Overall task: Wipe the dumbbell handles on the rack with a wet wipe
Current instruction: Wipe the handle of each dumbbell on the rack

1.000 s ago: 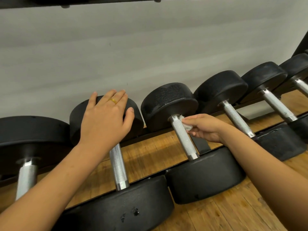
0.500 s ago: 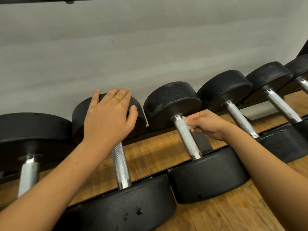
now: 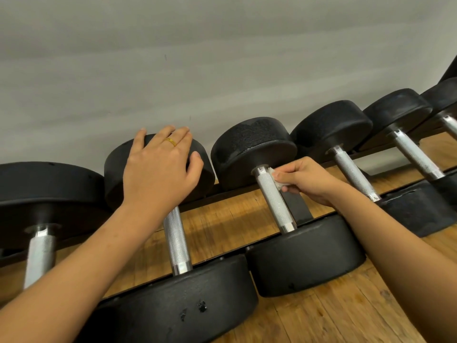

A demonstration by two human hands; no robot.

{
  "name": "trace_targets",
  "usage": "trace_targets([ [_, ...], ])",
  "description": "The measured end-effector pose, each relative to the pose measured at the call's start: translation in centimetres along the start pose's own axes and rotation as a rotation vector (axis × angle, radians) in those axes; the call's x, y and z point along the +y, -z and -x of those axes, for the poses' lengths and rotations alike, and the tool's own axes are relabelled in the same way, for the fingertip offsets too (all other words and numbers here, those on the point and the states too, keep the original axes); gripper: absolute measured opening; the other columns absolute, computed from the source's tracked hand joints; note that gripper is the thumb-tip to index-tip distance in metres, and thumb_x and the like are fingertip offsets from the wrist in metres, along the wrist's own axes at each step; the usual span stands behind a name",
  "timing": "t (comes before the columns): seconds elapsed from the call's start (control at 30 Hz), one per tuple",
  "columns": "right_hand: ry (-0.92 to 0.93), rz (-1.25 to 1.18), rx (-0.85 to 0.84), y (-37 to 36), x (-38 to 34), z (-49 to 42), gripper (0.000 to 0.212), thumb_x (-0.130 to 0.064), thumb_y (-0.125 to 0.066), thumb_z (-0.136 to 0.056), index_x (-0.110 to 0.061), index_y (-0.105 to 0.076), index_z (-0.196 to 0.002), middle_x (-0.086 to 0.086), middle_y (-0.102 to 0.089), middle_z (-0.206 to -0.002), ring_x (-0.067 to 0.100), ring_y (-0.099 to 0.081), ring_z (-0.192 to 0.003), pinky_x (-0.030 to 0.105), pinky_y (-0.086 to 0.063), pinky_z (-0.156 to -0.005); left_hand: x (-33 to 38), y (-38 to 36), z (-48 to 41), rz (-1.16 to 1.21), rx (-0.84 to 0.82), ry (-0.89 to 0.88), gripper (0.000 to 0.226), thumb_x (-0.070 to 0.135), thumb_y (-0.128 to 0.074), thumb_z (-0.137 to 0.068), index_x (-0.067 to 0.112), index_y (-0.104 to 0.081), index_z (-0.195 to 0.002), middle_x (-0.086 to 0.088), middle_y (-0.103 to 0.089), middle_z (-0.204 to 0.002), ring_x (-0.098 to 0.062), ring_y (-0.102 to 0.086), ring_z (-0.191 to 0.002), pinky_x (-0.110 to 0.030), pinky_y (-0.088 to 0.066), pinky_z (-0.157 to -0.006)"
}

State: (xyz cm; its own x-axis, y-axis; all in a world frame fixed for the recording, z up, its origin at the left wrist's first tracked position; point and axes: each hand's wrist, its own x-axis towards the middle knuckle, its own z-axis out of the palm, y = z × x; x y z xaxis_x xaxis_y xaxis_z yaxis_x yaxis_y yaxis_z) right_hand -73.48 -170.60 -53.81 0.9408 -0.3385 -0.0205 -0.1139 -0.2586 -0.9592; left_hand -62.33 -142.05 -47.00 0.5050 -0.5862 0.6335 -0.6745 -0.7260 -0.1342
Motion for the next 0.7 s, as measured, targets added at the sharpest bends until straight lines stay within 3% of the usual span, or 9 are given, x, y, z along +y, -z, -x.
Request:
trace_targets([
  [0.13, -0.086, 0.072, -0.170, 1.5, -0.1, 1.4, 0.011, -0.011, -0.071, -0.090, -0.007, -0.081, -0.088, 0.013, -0.069, -0.072, 0.013, -0.056, -0.063, 0.023, -0.041, -0.056, 0.0, 0.0, 0.0, -0.001, -0.004, -0.003, 0.053, 0.038, -0.040, -0.100, 0.008, -0.066, -0.136, -0.009, -0.065, -0.139, -0.025, -0.057, -0.134, -0.058, -0.035, -0.116],
  [0.33, 0.033, 0.083, 0.061, -0.2, -1.2, 0.1, 0.012, -0.017, -0.071, -0.091, -0.012, -0.081, -0.086, 0.013, -0.074, -0.079, 0.025, -0.061, -0.073, 0.027, -0.047, -0.058, 0.1, 0.1, 0.1, -0.006, -0.006, -0.005, 0.054, 0.038, -0.039, -0.100, 0.007, -0.065, -0.136, -0.010, -0.065, -0.140, -0.025, -0.057, -0.134, -0.059, -0.036, -0.116],
  [0.53, -0.162, 0.200, -0.182, 1.8, -1.4, 1.8, 0.010, -0.009, -0.073, -0.088, -0.008, -0.080, -0.094, 0.006, -0.078, -0.093, 0.012, -0.066, -0.077, 0.025, -0.047, -0.062, -0.2, 0.1, 0.0, -0.005, -0.021, -0.013, 0.056, 0.040, -0.038, -0.101, 0.008, -0.064, -0.138, -0.009, -0.063, -0.142, -0.025, -0.055, -0.136, -0.059, -0.035, -0.117],
  [0.7, 0.061, 0.151, 0.103, -0.5, -1.0, 0.4, 0.009, -0.012, -0.072, -0.090, -0.014, -0.081, -0.089, 0.003, -0.078, -0.087, 0.017, -0.067, -0.077, 0.024, -0.049, -0.059, -0.1, 0.1, 0.0, 0.000, -0.017, -0.012, 0.056, 0.039, -0.038, -0.101, 0.007, -0.064, -0.138, -0.009, -0.064, -0.141, -0.025, -0.055, -0.136, -0.059, -0.035, -0.116],
])
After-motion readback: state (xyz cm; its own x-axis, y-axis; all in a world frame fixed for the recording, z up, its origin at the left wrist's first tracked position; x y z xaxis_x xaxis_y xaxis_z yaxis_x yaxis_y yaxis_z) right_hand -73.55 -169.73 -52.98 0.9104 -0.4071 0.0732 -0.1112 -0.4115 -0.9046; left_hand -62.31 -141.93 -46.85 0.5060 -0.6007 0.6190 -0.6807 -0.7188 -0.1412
